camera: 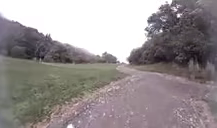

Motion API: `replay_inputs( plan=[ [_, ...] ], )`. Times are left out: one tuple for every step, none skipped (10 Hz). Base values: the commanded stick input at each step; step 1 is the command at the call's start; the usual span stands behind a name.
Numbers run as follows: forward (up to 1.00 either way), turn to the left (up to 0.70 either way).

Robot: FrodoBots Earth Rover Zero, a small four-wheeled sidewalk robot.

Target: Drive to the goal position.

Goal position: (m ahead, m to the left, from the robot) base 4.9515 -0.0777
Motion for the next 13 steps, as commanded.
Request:
replay_inputs(
  plan=[
    [0.85, -0.34],
    [0.85, -0.34],
    [0.85, -0.34],
    [0.85, -0.34],
    [0.85, -0.34],
    [0.85, -0.34],
    [0.85, -0.34],
    [0.85, -0.34],
    [0.85, -0.34],
    [0.85, -0.34],
    [0.85, -0.34],
    [0.85, -0.32],
    [0.85, 0.00]
  ],
)
